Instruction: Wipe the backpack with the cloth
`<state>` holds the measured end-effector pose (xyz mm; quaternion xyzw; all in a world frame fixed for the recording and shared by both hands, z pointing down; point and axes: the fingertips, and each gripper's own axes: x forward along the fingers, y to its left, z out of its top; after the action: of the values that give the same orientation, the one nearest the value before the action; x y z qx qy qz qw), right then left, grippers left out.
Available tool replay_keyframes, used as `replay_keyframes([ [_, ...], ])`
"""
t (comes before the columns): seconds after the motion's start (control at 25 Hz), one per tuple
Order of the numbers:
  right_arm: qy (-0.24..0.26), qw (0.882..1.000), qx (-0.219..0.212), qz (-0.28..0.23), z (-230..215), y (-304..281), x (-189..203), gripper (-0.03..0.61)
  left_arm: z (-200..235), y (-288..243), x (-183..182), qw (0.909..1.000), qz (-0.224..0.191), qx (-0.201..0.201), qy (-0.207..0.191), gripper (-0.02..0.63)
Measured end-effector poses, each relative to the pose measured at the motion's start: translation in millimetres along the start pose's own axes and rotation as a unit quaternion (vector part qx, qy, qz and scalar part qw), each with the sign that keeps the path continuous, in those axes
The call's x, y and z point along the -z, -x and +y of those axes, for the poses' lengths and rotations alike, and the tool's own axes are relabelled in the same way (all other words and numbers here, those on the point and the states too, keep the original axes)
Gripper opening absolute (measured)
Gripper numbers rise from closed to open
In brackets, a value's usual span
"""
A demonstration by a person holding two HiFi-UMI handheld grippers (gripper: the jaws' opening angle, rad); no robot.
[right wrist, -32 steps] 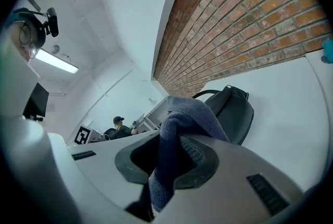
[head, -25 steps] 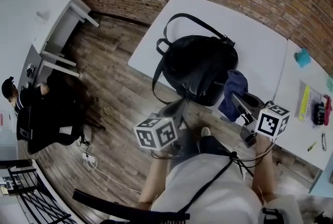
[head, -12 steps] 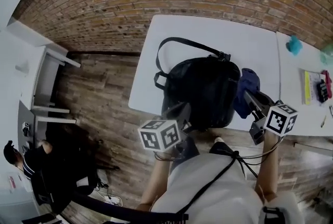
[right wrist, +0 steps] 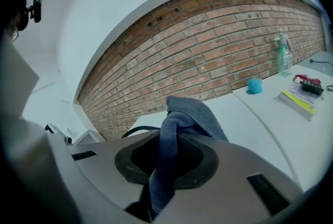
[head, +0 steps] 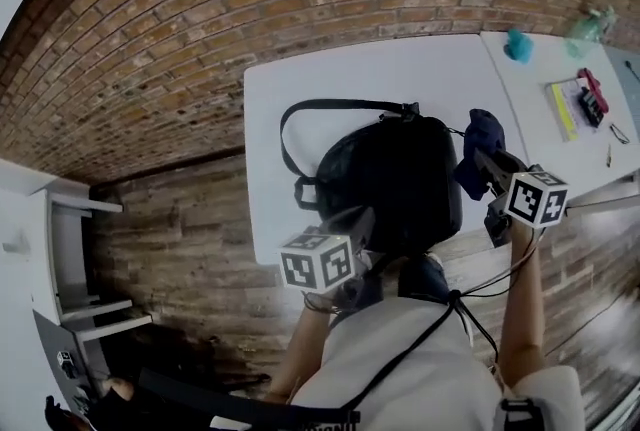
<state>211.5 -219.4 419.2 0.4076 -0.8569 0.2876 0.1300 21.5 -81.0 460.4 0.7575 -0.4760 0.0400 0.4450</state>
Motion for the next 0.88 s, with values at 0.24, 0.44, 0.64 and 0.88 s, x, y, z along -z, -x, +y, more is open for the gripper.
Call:
replay_keyframes([
  [0.24,0.022,0.999,0.031,0.037,-24,-13,6,0.055,-3,-24,11,0.9988,0.039,0.030,-0.007,0.005],
  [0.44,0.007,0.997,0.034,0.066,-54,-31,9,0.055,-7,-35,14,0.9984,0.051,0.021,-0.006,0.005],
  [0.64,0.029,0.992,0.035,0.121,-77,-62,19,0.055,-3,-34,16,0.9983,0.058,0.007,-0.001,0.005],
  [0.88,0.041,0.985,0.022,0.168,-86,-93,32,0.055,-3,-40,20,0.9978,0.066,0.004,0.004,0.005],
])
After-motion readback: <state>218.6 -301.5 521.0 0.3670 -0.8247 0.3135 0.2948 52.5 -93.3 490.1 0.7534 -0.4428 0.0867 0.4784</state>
